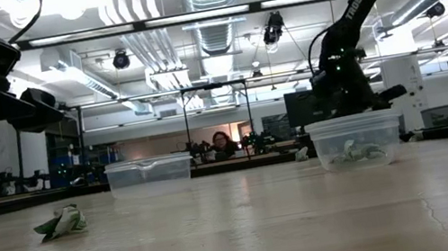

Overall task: Pick and place Stevia / Truvia into bins
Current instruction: Put the middle white stevia packet into the left transparent container

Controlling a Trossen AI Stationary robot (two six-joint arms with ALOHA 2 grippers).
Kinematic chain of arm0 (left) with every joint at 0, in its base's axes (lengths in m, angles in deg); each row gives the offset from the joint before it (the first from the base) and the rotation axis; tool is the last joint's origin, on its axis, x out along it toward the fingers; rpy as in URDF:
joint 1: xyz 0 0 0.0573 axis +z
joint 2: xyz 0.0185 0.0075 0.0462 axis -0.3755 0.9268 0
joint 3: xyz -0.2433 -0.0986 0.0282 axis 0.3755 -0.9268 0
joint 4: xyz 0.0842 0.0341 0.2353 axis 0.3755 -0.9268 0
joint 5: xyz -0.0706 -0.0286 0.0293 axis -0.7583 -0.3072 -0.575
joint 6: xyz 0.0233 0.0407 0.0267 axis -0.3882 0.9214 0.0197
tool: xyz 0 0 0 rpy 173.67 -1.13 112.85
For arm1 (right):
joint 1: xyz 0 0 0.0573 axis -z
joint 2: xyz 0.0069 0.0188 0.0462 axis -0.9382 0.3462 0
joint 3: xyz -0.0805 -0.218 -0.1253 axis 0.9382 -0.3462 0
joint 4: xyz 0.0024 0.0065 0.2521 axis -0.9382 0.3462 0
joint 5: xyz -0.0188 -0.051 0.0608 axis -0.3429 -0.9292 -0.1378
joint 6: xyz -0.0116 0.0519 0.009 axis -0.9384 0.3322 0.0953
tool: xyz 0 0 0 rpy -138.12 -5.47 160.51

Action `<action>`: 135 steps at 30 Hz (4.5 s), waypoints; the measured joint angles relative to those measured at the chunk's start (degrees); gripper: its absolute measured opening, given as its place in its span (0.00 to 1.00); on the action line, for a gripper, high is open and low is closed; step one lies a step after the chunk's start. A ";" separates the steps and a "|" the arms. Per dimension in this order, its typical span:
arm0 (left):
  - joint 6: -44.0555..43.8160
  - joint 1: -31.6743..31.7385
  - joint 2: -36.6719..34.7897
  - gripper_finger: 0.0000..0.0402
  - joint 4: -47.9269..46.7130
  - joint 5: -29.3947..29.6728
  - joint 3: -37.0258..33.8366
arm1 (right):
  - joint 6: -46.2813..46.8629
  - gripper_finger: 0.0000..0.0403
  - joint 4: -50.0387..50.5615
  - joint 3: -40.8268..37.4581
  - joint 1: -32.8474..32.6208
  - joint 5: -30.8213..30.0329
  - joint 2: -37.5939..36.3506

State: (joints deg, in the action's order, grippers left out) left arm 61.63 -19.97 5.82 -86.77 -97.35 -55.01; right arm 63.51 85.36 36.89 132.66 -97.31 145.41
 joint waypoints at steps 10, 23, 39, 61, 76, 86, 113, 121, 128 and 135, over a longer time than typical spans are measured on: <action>0.00 0.02 0.00 0.52 -0.02 0.02 0.00 | 2.36 0.34 -3.55 -2.66 -0.02 -4.27 0.00; 0.00 0.02 0.02 0.52 -0.02 0.01 0.00 | 2.96 0.34 -4.28 -4.55 2.05 -3.15 -0.22; 0.00 0.02 -0.02 0.52 0.00 0.01 0.00 | 3.26 0.34 -4.04 -4.61 2.27 -1.00 -0.22; 0.00 0.02 0.02 0.52 0.00 0.02 0.00 | -10.86 0.02 -3.55 -5.05 0.21 2.81 -3.78; 0.00 0.00 0.02 0.52 -0.04 0.00 0.00 | -12.17 0.02 -18.10 -16.96 -13.87 7.97 -27.44; 0.00 0.00 0.00 0.52 0.00 0.02 0.00 | -11.84 0.02 -55.67 -36.84 -26.22 27.04 -37.90; 0.00 0.02 0.02 0.52 -0.01 0.01 0.00 | -4.25 0.02 -122.57 -35.22 -41.29 44.35 -2.27; 0.00 0.02 -0.02 0.52 0.00 0.02 0.00 | -4.68 0.02 -122.33 -27.09 -44.47 45.04 3.51; 0.00 0.01 -0.02 0.52 -0.03 0.00 0.00 | -3.63 0.02 -121.76 -20.39 -46.22 47.18 7.20; 0.00 0.02 0.00 0.52 -0.02 0.01 0.00 | -4.01 0.02 -113.48 -15.61 -46.66 47.52 8.28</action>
State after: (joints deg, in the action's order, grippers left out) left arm 61.63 -19.94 5.83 -86.79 -97.34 -55.01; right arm 59.50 -28.12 21.28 85.99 -49.79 153.70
